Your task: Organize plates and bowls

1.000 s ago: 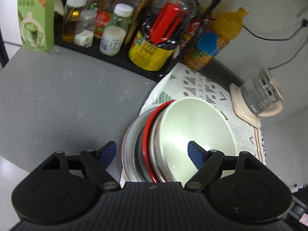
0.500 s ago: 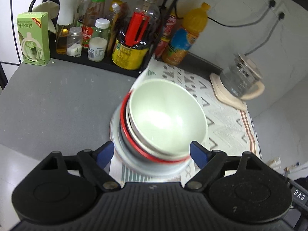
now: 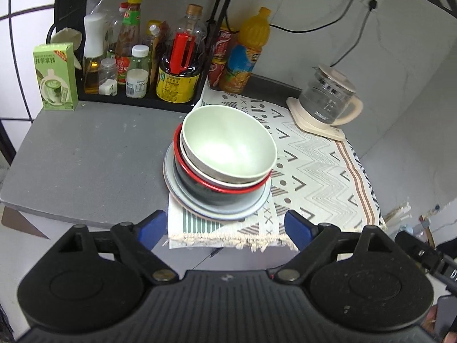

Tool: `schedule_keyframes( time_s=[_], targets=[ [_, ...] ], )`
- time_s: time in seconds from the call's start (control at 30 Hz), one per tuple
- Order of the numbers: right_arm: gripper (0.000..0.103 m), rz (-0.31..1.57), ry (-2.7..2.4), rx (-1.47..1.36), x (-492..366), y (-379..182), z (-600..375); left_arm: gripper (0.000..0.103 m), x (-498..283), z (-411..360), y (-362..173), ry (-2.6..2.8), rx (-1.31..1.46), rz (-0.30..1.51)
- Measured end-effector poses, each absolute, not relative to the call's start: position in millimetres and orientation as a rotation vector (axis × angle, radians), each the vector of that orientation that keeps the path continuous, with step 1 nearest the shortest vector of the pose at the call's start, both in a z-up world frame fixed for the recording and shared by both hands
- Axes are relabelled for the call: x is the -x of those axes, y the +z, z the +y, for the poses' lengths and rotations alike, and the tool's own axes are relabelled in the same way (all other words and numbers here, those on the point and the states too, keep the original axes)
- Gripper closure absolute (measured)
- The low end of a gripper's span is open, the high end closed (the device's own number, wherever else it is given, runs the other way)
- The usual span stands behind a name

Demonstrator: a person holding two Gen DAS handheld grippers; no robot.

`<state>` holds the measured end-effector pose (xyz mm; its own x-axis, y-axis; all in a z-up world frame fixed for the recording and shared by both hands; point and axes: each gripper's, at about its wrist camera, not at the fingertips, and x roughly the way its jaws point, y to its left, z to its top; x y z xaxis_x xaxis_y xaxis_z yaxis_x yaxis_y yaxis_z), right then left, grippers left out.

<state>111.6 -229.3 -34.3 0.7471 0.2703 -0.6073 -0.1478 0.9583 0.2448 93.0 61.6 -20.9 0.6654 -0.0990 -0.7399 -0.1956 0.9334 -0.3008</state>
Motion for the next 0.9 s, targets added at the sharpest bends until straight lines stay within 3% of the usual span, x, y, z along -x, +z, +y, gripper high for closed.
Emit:
schedule_keyframes(
  time_s=[0.9],
  targets=[
    [0.0,0.617,0.141,-0.142,-2,-35,-240,0.011,21,50,-9,0.02,0.239,0.762]
  ],
)
